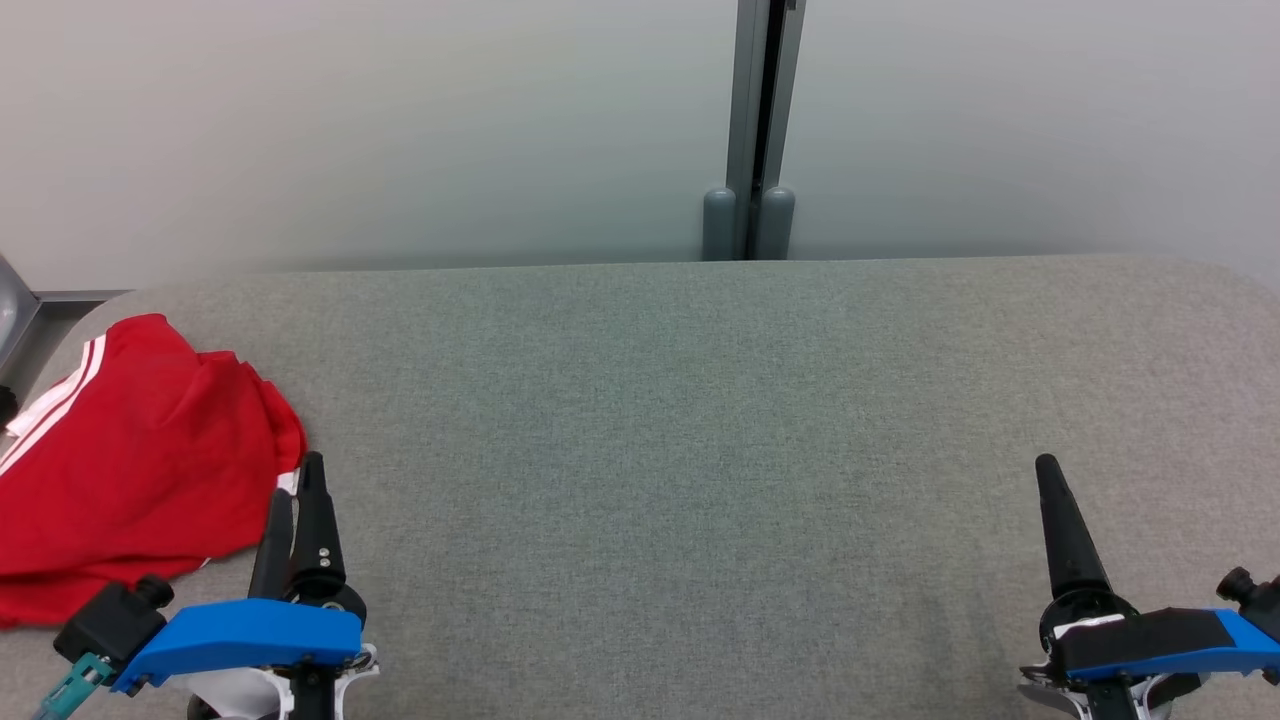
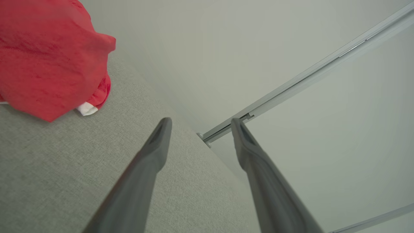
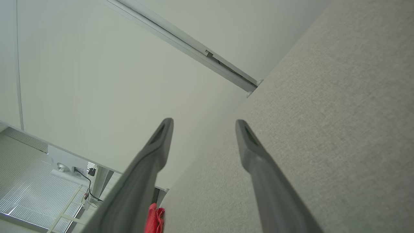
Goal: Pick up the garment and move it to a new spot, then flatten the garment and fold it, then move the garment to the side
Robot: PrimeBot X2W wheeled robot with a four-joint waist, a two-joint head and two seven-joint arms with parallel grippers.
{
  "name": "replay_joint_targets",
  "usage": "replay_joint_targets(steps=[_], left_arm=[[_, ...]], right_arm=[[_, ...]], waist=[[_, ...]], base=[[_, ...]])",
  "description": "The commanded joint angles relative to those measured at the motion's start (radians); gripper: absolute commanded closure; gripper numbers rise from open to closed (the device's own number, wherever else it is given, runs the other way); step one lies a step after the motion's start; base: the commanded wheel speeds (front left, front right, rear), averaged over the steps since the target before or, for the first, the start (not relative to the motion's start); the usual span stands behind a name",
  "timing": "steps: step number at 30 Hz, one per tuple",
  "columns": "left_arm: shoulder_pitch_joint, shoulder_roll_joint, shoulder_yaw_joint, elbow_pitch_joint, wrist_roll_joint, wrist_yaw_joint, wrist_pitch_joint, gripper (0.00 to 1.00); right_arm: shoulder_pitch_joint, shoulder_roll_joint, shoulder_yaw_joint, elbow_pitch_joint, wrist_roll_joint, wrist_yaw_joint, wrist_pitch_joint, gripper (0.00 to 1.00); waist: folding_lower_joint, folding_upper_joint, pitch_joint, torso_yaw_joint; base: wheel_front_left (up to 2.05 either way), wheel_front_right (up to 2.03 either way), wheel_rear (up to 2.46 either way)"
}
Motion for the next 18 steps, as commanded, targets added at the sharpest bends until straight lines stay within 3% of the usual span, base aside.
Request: replay_joint_targets(steps=[1,18], left_arm=[[-0.021,0.008,-0.007,-0.015,0.036,0.004,-0.010,0.00],[-0.017,0.015,-0.041,0.004,0.332,0.031,-0.063,0.00]], right_arm=[[-0.004,-0.007,0.003,-0.019,-0.034,0.001,-0.011,0.00],[0.013,-0.009,0.021,-0.022,-0.292,0.002,-0.064,0.00]], waist=[[0.0000,0.0000,0.000,0.000],[0.0000,0.0000,0.000,0.011]], base=[[0.00,0.00,0.00],[0.00,0.00,0.00]])
